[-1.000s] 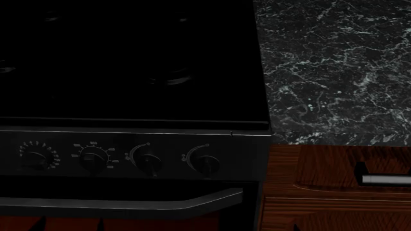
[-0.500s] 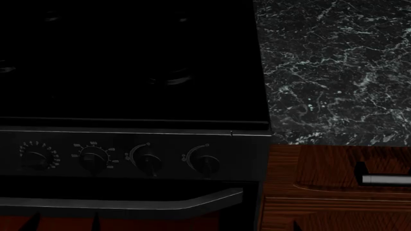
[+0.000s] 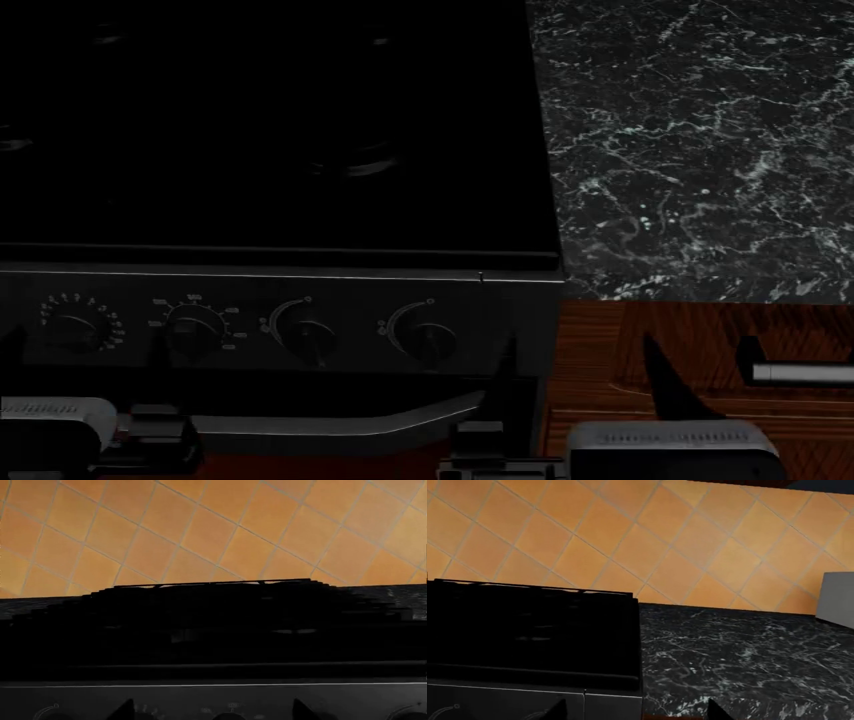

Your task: Press the start button on the microwave

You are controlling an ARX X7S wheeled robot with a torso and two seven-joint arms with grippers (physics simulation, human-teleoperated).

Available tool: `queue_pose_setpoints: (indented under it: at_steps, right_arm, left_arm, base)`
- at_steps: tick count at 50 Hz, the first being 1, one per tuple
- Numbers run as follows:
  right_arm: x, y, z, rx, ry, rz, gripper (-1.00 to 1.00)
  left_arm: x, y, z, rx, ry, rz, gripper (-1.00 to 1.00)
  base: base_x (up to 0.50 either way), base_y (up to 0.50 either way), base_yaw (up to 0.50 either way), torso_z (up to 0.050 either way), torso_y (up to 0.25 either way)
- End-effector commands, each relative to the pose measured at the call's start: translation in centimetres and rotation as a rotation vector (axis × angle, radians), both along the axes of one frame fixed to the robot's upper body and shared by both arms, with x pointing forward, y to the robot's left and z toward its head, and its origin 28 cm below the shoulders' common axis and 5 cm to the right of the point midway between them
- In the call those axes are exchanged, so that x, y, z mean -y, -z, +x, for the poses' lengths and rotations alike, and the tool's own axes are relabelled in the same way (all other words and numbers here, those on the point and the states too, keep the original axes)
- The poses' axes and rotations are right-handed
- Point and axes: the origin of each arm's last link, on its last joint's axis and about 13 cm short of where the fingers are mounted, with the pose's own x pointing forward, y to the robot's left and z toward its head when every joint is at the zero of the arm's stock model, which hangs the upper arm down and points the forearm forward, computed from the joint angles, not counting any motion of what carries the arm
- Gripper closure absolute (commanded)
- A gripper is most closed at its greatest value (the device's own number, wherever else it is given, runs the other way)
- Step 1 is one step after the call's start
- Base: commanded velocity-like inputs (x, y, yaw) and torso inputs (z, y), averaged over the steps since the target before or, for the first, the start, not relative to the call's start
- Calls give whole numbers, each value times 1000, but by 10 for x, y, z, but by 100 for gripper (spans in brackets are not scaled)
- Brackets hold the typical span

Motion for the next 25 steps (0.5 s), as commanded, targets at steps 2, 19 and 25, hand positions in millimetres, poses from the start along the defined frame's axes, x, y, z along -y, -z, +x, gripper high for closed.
queue_pose_setpoints:
  at_steps: [2,19,25]
  right_arm:
    - [8,-45,17,45,38,-2,-100]
    - [2,-61,25,38,-56,26,-100]
    - [2,-61,25,40,-62,27,-100]
  left_arm:
    - [-4,-36,26,25,0,8,-100]
    - [-3,-49,37,26,33,7,-100]
    - [-3,-49,37,28,32,7,-100]
  base:
    - [0,0,0,0,0]
    - [0,0,0,0,0]
    - [404,292,0,0,0]
